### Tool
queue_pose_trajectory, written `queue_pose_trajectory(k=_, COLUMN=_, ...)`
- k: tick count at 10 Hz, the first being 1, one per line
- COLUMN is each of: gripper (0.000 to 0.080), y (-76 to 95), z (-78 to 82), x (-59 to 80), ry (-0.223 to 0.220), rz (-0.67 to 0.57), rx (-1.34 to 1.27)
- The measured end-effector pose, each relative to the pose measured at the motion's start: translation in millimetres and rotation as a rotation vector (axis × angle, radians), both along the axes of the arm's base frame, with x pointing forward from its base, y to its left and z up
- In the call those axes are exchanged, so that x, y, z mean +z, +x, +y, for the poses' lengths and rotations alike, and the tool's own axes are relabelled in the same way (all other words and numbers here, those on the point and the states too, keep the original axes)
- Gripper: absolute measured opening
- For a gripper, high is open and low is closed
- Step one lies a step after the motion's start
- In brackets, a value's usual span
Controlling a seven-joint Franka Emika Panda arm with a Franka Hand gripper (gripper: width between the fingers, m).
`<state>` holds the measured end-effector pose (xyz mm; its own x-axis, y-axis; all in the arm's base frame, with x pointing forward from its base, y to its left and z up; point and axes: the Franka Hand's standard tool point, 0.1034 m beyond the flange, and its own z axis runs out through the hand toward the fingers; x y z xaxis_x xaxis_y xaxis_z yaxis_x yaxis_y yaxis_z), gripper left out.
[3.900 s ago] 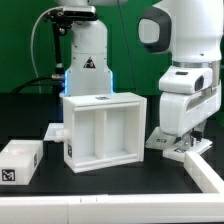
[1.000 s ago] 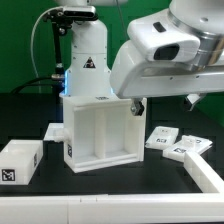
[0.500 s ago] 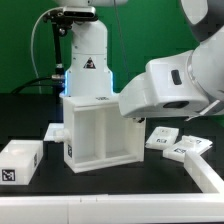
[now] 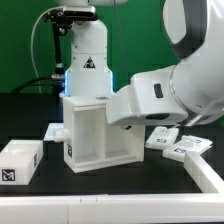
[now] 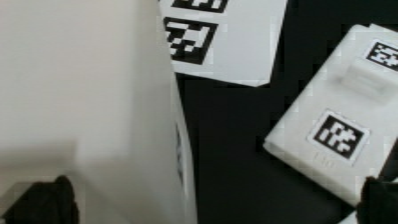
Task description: Assemble cabinet
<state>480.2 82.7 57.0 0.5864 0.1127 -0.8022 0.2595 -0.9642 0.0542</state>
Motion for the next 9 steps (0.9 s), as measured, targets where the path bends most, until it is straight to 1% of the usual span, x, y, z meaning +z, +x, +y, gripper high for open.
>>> queue_pose_trajectory(k=2, gripper=0.0796, y=-0.5, z=-0.4, x=-1.9, ry=0.003, rz=0.003, rx=0.002)
queue_pose_trajectory(k=3, gripper=0.0796, y=-4.2, z=-7.4, x=-4.9, ry=0.012, rz=0.028, rx=0.013)
queue_pose_trajectory(k=4, gripper=0.0796, y=-8.4, z=-13.5, x=-9.2, ry=0.005, rz=0.043, rx=0.014)
queue_pose_trajectory(k=6, gripper=0.0796, y=-9.1, z=-14.3, x=-10.1, ry=0.004, rz=0.044, rx=0.012)
queue_pose_trajectory(k=7, gripper=0.0689, y=-9.2, z=-14.3, x=-10.2, ry=0.004, rz=0.045, rx=0.012)
queue_pose_trajectory(k=8, gripper=0.0553, y=-9.2, z=-14.3, x=-10.3, ry=0.004, rz=0.045, rx=0.012)
queue_pose_trajectory(k=9, gripper=0.0553, y=-9.2, z=-14.3, x=-10.4, ry=0.004, rz=0.045, rx=0.012)
